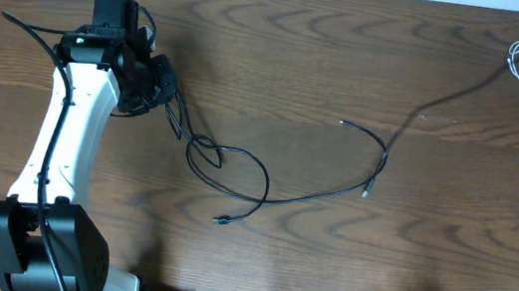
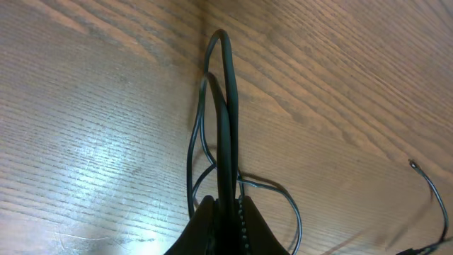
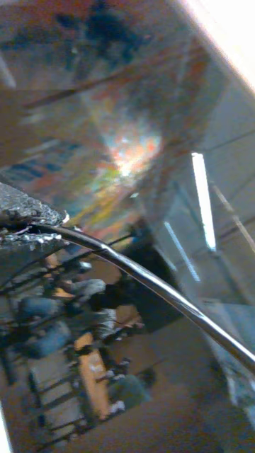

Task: Untangle cables

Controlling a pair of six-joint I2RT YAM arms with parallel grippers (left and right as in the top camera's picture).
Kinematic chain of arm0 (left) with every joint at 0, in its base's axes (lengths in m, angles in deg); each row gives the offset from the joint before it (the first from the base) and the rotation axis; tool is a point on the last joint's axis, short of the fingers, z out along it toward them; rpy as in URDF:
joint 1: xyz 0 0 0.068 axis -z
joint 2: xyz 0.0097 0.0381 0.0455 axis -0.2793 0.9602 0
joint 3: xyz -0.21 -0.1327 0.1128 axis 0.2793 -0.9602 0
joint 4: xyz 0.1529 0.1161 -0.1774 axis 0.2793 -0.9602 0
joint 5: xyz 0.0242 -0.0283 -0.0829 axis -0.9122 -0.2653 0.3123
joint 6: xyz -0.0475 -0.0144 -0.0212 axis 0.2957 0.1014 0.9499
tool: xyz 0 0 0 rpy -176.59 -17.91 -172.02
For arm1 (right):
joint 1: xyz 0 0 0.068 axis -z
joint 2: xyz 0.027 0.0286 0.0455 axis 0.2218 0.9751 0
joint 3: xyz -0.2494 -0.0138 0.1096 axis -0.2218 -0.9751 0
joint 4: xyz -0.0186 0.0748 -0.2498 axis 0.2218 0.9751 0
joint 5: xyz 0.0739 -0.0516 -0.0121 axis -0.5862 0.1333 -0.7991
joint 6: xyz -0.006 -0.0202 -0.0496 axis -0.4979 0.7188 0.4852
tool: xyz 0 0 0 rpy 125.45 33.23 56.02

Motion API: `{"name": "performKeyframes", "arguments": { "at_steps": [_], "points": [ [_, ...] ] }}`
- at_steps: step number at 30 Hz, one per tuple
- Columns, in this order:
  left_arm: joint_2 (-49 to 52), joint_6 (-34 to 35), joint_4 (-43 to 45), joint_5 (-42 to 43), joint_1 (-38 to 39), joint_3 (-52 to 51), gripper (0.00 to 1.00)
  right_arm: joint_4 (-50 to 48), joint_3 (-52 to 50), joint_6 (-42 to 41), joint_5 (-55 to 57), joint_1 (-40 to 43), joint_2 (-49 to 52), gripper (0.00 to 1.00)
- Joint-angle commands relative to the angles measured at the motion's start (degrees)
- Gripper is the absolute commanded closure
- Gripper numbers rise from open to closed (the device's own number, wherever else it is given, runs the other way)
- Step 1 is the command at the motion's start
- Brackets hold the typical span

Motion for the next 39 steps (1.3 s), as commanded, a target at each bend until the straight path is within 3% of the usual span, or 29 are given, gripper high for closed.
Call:
{"name": "performKeyframes", "arguments": {
  "at_steps": [1,6,15,27,36,39],
  "points": [
    [0.66,-0.50,-0.26,-1.40,-0.24,-0.31,0.93,0.24,5.18,0.68,5.01,0.20,-1.01,0.99],
    [0.66,-0.50,-0.02,-2.34,-0.24,-0.31,0.93,11.39,9.99,6.29,5.51,0.22,-1.01,0.99],
    [0.66,-0.50,0.39,-2.34,-0.24,-0.31,0.93,41.05,10.16,14.34,1.66,0.20,2.64,0.99],
    [0.66,-0.50,0.39,-2.32,-0.24,-0.31,0.92,61.20,10.16,27.87,13.97,2.45,11.78,0.99],
    [0.66,-0.50,0.37,-2.32,-0.24,-0.31,0.92,80.00,10.16,28.26,21.40,2.82,16.96,0.99],
    [0.66,-0.50,0.37,-2.34,-0.24,-0.31,0.92,86.44,10.12,23.96,26.58,2.84,18.23,0.99]
  ]
}}
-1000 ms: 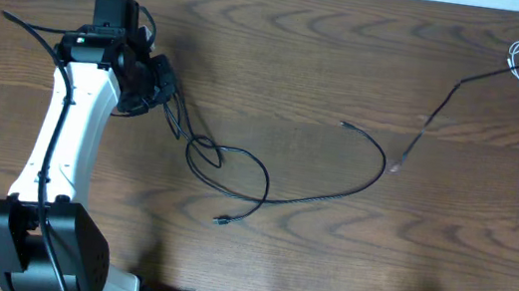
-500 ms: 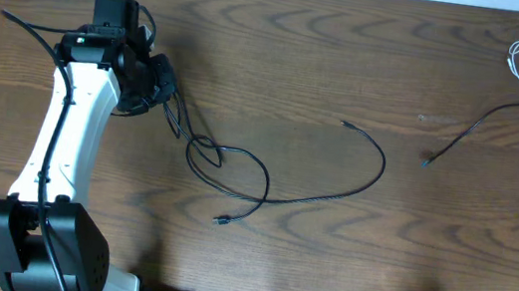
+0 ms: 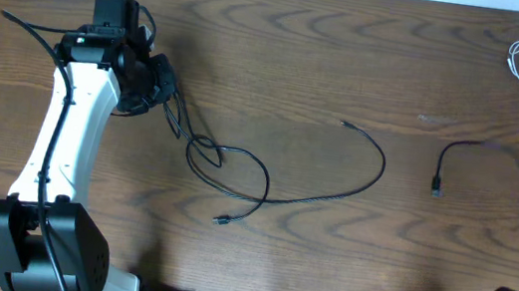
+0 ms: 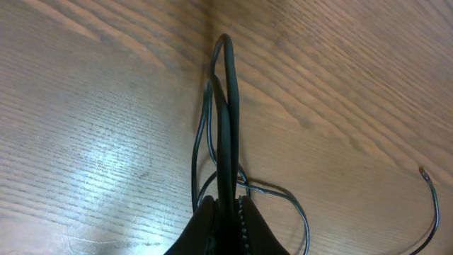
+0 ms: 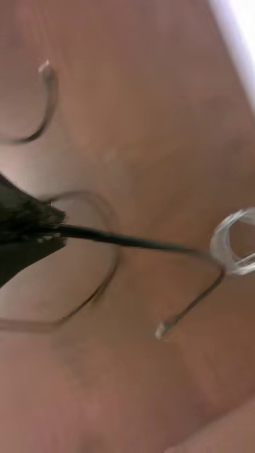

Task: Untangle cables

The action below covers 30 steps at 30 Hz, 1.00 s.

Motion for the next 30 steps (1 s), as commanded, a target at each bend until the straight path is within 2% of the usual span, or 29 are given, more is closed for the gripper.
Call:
{"name": "performKeyframes", "arguments": {
  "at_steps": [1,10,14,18,19,21,24,28,30],
  "points": [
    [0.52,-0.50,-0.09,-0.81,-0.24,-0.31,0.92,4.46,0.31,-4.07,8.48,0.46,1.33,0.99],
    [0.52,-0.50,-0.09,-0.81,-0.24,-0.31,0.92,11.08,-4.31,-5.18,7.76,-1.66,9.31,0.99],
    [0.52,-0.50,-0.09,-0.83,-0.24,-0.31,0.93,10.69,-9.22,-5.18,7.63,-3.65,13.42,0.99],
    [0.52,-0.50,-0.04,-0.83,-0.24,-0.31,0.93,6.78,-13.05,-4.74,2.12,-5.22,16.26,0.98],
    [0.52,-0.50,-0.04,-0.83,-0.24,-0.31,0.93,5.73,-13.73,-4.22,0.81,-5.53,16.70,0.94],
    [0.52,-0.50,-0.04,-0.81,-0.24,-0.31,0.93,2.80,-15.56,-3.80,-2.03,-6.36,17.81,0.78],
    [0.52,-0.50,-0.07,-0.83,-0.24,-0.31,0.93,-1.16,-17.84,-3.82,-4.24,-6.84,19.21,0.60],
    [0.52,-0.50,-0.09,-0.83,-0.24,-0.31,0.93,-7.08,-21.84,-3.85,-6.75,-6.84,20.46,0.51],
    [0.52,-0.50,-0.09,-0.81,-0.24,-0.31,0.93,-9.42,-23.67,-4.13,-7.56,-6.73,20.76,0.51]
  ]
}}
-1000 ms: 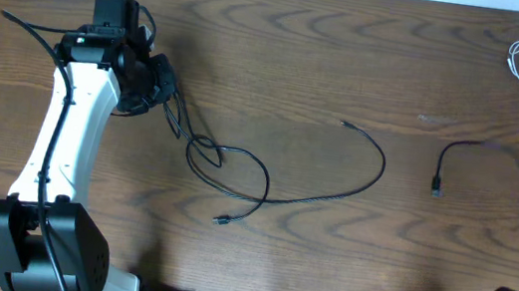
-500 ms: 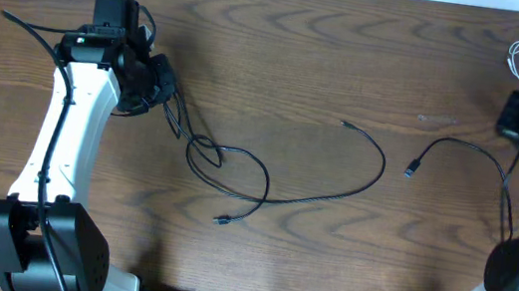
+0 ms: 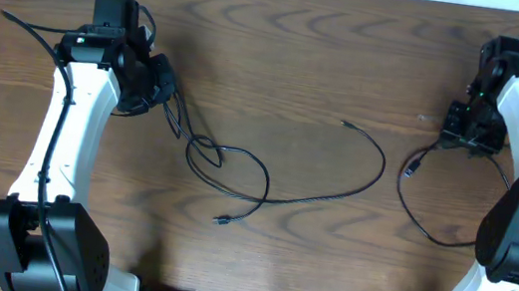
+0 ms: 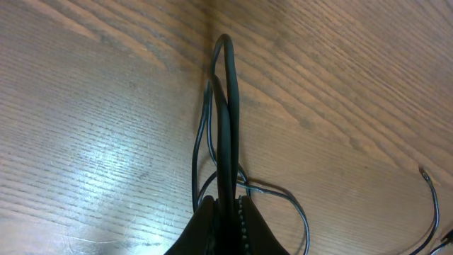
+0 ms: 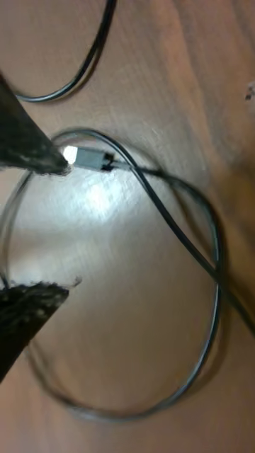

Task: Untangle cables

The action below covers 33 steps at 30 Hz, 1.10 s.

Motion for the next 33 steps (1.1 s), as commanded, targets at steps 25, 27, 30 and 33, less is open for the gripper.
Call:
{"name": "performKeyframes", "arguments": {
  "at_steps": [25,27,30,33],
  "points": [
    [0.52,-0.44,-0.09,-0.81,-0.24,-0.31,0.93,-26.21,-20.90,-12.35,-3.61,-3.96,1.42,0.60],
    [0.52,-0.44,-0.09,-0.81,-0.24,-0.31,0.93,-25.07,-21.55,-13.35,-0.04,-4.44,1.42,0.63],
    [0.52,-0.44,-0.09,-0.81,-0.24,-0.31,0.93,-23.28,-21.66,-14.27,5.33,-5.07,1.42,0.76],
    [0.52,-0.44,-0.09,-0.81,-0.24,-0.31,0.93,-22.40,-21.66,-14.25,7.98,-5.14,1.42,0.99]
  ]
}}
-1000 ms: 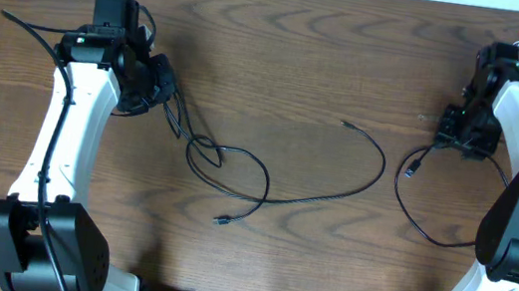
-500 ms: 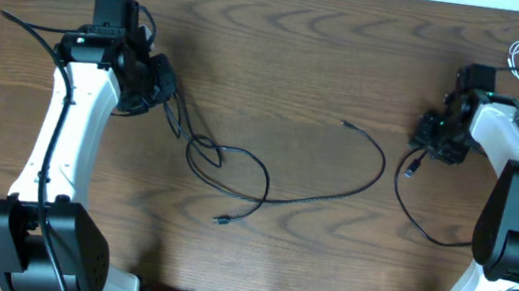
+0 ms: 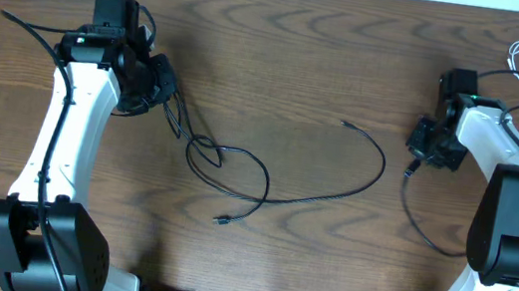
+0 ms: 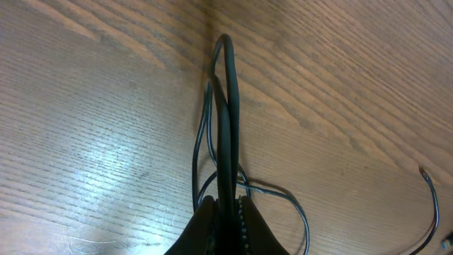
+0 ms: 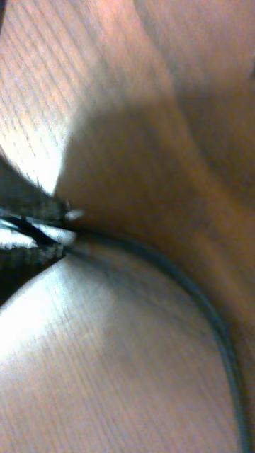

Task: Untangle cables

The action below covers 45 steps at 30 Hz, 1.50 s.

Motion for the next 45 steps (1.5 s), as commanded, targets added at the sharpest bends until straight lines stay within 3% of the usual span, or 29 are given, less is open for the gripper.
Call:
{"name": "performKeyframes", "arguments": {
  "at_steps": [1,6,17,22,32,45],
  "points": [
    [0.52,-0.46,-0.11,-0.81,-0.24,-0.31,0.92,1.31,-2.56,-1.27,6.69,0.07,2.23,0.99],
    [0.52,-0.46,-0.11,-0.81,-0.24,-0.31,0.93,2.49,0.42,-1.25,6.62,2.23,1.86,0.99],
    [0.52,-0.48,0.31,-0.81,-0.24,-0.31,0.93,18.60,26.25,2.86,6.62,13.97,-3.13,0.99],
    [0.52,-0.48,1.40,-0.81,-0.24,-0.31,0.93,21.53,35.67,5.01,6.67,20.26,-6.16,0.99],
    [0.52,-0.46,1.81,-0.81,-0.24,-0.31,0.93,10.93,38.14,6.54,6.62,29.88,-4.81,0.99],
    [0.52,-0.37,2.03,-0.81,-0.24,-0.31,0.93,-6.29,38.14,15.37,16.98,31.19,0.37,0.99]
  ]
}}
